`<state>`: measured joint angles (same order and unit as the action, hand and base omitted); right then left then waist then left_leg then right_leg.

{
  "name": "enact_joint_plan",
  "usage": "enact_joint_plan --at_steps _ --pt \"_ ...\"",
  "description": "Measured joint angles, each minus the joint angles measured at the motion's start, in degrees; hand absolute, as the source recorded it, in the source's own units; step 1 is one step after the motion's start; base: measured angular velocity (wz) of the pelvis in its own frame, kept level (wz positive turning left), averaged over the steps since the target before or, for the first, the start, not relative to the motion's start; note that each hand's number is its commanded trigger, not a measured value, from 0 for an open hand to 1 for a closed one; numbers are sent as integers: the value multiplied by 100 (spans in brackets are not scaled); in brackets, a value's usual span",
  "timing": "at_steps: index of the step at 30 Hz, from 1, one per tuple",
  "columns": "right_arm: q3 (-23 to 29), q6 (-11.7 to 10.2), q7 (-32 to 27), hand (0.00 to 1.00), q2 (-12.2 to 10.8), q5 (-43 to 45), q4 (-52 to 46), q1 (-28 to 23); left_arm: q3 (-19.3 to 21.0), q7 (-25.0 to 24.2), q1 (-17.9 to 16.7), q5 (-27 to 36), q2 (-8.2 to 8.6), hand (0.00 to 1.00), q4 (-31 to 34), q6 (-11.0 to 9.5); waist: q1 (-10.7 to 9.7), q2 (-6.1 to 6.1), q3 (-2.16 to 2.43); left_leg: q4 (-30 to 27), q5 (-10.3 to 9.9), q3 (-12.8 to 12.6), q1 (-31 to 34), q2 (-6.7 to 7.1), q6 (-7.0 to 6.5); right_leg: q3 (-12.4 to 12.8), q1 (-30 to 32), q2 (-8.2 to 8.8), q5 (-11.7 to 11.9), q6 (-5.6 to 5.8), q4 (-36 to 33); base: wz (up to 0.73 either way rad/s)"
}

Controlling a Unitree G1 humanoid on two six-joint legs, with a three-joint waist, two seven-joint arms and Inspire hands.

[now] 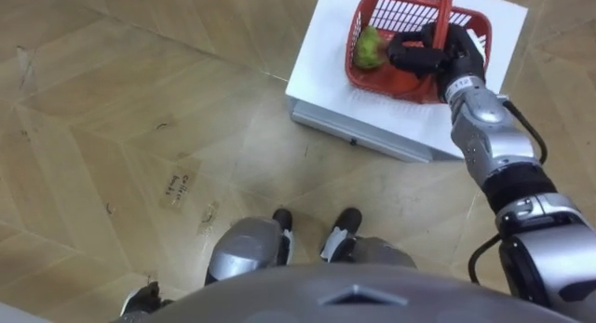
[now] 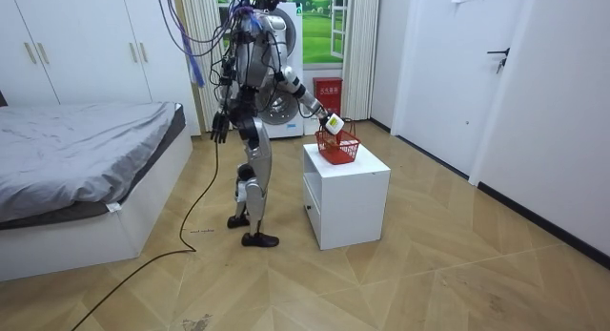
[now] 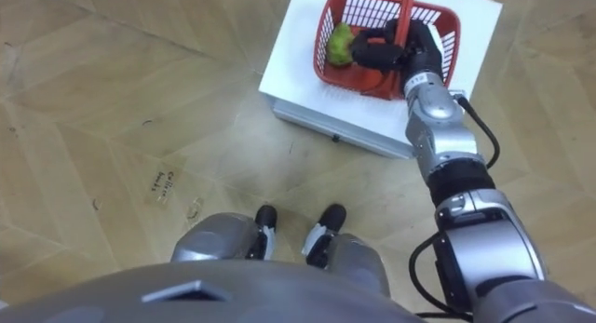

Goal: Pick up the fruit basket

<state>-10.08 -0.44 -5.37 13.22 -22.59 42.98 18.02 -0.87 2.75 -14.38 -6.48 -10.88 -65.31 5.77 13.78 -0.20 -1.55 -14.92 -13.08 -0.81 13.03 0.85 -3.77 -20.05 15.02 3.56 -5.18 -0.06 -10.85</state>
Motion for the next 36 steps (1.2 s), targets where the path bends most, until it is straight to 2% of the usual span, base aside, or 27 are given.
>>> enact_joint_plan --at_steps 3,9,13,21,26,30,32,34,36 --pt "0 -107 34 0 1 -95 131 2 -1 5 -2 -2 0 0 0 39 7 50 8 0 0 0 -8 0 0 -1 -3 -1 0 0 1 0" --pt "-4 -130 99 0 -2 -199 346 -9 -11 6 -3 -3 0 0 5 45 -54 96 29 2 0 0 -49 0 0 25 -54 -4 0 0 7 1" --pt "-7 -131 121 0 -2 -285 383 -8 -175 37 -3 -2 0 0 21 45 -67 98 31 4 0 -2 -69 0 0 30 -60 -2 0 0 -1 0" --pt "12 -142 116 0 11 -286 464 -22 -187 11 -2 -45 24 0 16 45 -109 79 36 3 0 -4 -91 -1 0 21 -98 1 0 0 11 2" --pt "15 -140 111 0 12 -275 417 -138 -162 12 -2 -40 83 0 14 45 -125 -10 57 12 0 -39 -157 -2 0 37 -142 -1 0 0 9 -4" --pt "11 -139 109 0 14 -281 178 -395 -157 57 -15 -38 80 0 1 16 -274 -157 64 40 0 -49 -327 -10 0 40 -307 -6 0 0 10 1" --pt "32 -139 107 0 27 -263 21 -489 -136 63 -17 -40 79 0 0 9 -393 -228 85 46 0 -55 -339 -9 0 27 -321 2 0 0 5 3" --pt "174 -140 82 0 28 -203 -217 -690 -32 71 -20 -42 78 0 0 5 -438 -302 129 67 0 -76 -381 -4 0 25 -350 7 -1 1 4 0" --pt "277 -142 23 0 34 -177 -438 -834 26 76 -35 -38 72 0 7 2 -478 -312 131 96 0 -97 -444 -2 0 26 -394 11 -2 2 7 0"
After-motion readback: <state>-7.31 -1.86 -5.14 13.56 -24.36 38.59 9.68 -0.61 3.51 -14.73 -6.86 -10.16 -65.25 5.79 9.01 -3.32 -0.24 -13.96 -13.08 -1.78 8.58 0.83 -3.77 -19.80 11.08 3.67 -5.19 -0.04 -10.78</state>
